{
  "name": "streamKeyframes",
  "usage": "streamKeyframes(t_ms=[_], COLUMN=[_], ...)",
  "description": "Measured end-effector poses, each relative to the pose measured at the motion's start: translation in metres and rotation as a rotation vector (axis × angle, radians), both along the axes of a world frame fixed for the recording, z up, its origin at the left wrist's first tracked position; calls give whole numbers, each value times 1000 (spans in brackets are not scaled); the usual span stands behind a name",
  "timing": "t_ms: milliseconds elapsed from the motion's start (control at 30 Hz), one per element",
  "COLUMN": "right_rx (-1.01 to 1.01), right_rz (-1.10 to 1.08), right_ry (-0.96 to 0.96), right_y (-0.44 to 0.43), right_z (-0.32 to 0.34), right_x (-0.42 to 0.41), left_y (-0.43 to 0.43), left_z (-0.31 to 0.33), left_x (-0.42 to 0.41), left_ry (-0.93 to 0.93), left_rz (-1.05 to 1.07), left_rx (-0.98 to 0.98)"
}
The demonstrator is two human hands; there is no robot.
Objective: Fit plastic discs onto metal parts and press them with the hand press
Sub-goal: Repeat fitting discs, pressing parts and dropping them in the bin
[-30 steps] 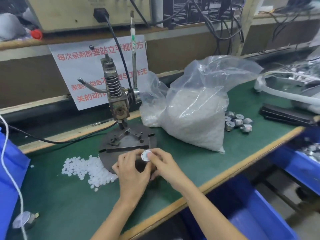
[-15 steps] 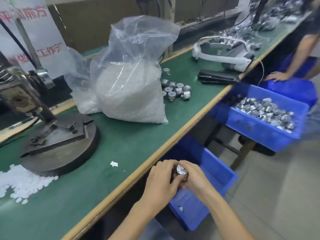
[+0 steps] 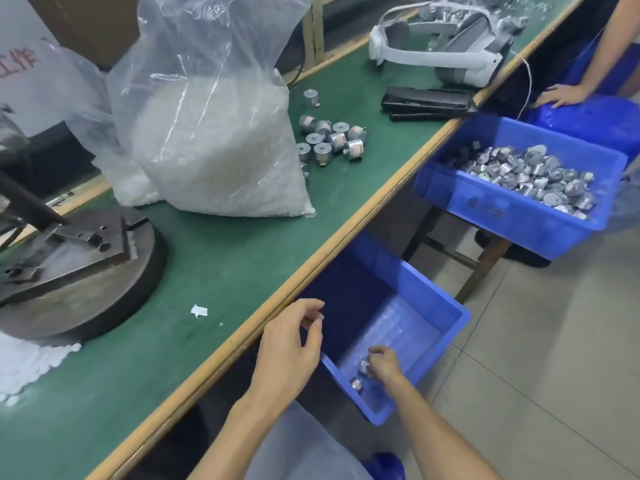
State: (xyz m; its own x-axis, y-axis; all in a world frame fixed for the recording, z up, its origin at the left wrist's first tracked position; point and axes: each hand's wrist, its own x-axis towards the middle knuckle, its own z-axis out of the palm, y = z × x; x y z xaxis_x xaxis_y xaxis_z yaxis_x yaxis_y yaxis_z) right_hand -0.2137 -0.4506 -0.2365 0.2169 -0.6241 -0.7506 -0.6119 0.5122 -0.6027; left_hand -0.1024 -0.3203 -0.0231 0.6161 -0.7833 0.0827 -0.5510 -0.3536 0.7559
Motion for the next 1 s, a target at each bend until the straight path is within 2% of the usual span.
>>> streamKeyframes(t_ms=[333, 500, 667, 800, 1000], right_rx=[-157, -437, -850, -1017, -1012], right_rz=[26, -107, -109, 104, 569], right_ry=[-73, -227, -462, -717, -1061], right_y=[3, 1, 2, 33, 136], right_z=[12, 73, 160, 223, 271], right_x=[2, 11, 45, 92, 177], left_y=[5, 18, 43, 77, 165], left_z=[5, 17, 40, 59, 88], left_x=[5, 9, 26, 48, 85], left_ry=[60, 48, 4, -5, -8], left_rz=[3, -18, 70, 191, 459], left_rx=[-46, -65, -152, -170, -203])
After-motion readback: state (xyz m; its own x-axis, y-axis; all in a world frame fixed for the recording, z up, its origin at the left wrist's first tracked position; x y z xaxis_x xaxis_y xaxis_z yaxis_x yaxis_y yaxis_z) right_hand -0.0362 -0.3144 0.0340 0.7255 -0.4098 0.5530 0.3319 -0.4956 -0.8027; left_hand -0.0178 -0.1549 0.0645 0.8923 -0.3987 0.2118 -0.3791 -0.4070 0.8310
